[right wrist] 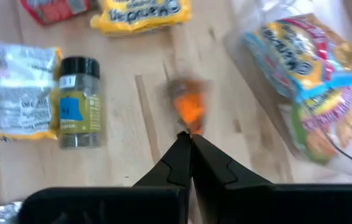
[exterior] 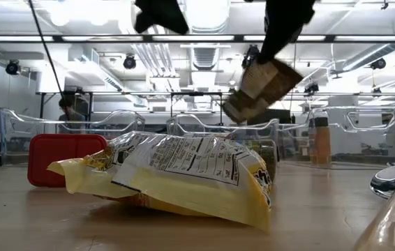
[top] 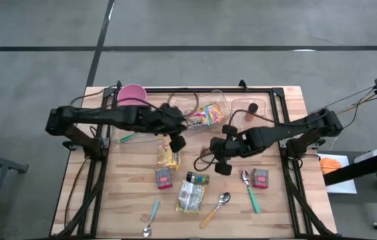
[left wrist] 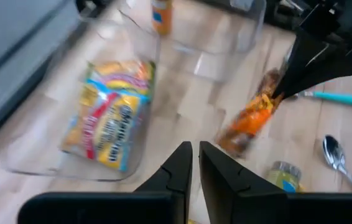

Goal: Pick & Place Food Item
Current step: Put the orange seasoning pack into the right transparent bin

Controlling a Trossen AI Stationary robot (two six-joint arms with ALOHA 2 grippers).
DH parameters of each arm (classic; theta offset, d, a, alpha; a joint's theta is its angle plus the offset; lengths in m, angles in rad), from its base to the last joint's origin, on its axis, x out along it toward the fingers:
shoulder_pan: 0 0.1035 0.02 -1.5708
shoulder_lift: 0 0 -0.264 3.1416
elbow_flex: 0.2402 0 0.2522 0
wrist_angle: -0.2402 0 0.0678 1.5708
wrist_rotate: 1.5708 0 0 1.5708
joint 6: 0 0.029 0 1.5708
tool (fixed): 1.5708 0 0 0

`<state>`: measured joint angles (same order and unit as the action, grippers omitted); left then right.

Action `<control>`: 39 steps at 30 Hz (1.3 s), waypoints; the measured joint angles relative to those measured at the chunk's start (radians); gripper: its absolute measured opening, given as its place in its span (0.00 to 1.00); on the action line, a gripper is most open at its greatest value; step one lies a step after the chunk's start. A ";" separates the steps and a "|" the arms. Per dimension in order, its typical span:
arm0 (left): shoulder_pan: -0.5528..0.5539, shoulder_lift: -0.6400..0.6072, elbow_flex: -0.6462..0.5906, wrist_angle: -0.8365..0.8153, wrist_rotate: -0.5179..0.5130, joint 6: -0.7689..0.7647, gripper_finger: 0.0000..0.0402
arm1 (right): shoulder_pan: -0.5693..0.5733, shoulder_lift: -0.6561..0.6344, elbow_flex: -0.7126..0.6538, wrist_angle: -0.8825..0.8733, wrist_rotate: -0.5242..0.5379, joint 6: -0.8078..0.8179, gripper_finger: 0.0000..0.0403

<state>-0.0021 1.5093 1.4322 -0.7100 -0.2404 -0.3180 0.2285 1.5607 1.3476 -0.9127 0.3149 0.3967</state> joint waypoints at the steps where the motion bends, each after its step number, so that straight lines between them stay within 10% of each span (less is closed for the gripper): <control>1: 0.000 -0.020 0.000 -0.007 -0.010 0.000 0.10 | -0.005 -0.003 0.021 -0.023 0.000 0.015 0.02; 23: 0.000 -0.250 0.000 -0.333 -0.164 -0.082 0.10 | -0.263 -0.179 0.228 -0.662 -0.025 0.000 0.02; 39: 0.002 -0.250 -0.073 -0.333 -0.160 -0.108 0.10 | -0.588 -0.047 0.215 -0.658 -0.144 -0.204 0.02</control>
<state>-0.0006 1.2591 1.3592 -1.0435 -0.4006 -0.4258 -0.3599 1.5137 1.5629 -1.5707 0.1707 0.1928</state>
